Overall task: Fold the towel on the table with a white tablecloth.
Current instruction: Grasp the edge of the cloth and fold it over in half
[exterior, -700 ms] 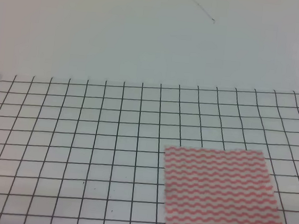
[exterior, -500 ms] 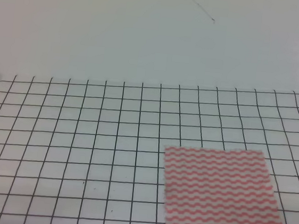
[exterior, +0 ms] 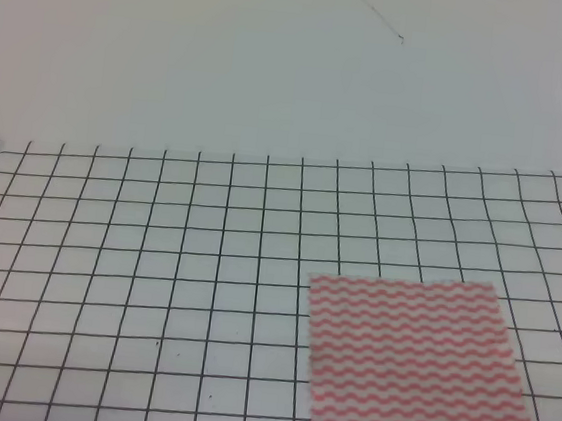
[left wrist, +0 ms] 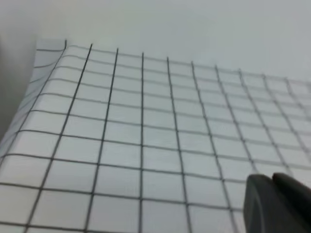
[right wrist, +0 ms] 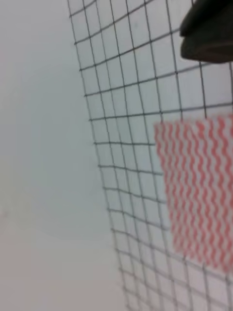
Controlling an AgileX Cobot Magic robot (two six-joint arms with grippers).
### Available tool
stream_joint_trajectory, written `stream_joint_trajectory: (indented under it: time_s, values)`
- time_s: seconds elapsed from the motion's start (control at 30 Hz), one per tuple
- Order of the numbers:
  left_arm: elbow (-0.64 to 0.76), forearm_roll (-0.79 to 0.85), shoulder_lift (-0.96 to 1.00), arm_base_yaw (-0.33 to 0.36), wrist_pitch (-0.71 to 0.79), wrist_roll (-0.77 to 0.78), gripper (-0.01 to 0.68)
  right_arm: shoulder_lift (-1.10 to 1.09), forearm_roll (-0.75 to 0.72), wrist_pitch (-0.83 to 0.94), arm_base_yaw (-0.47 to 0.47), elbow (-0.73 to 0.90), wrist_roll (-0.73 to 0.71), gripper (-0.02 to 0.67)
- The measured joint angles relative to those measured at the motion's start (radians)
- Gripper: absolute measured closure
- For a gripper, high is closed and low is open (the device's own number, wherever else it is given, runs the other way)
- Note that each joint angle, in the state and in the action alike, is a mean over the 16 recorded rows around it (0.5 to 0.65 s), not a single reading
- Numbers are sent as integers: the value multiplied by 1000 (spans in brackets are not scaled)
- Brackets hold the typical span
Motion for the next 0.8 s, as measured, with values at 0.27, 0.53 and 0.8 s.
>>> stream_joint_trajectory:
  time_s: [0.27, 0.53, 0.8]
  values:
    - [0, -321, 0, 0, -53, 0, 674, 0, 450, -99, 0, 0, 2, 650]
    - [-2, -740, 1, 0, -81, 1, 674, 0, 754, -201, 0, 0, 1, 650]
    - [-2, -996, 1, 0, -105, 4, 674, 0, 810, -226, 0, 0, -50, 650]
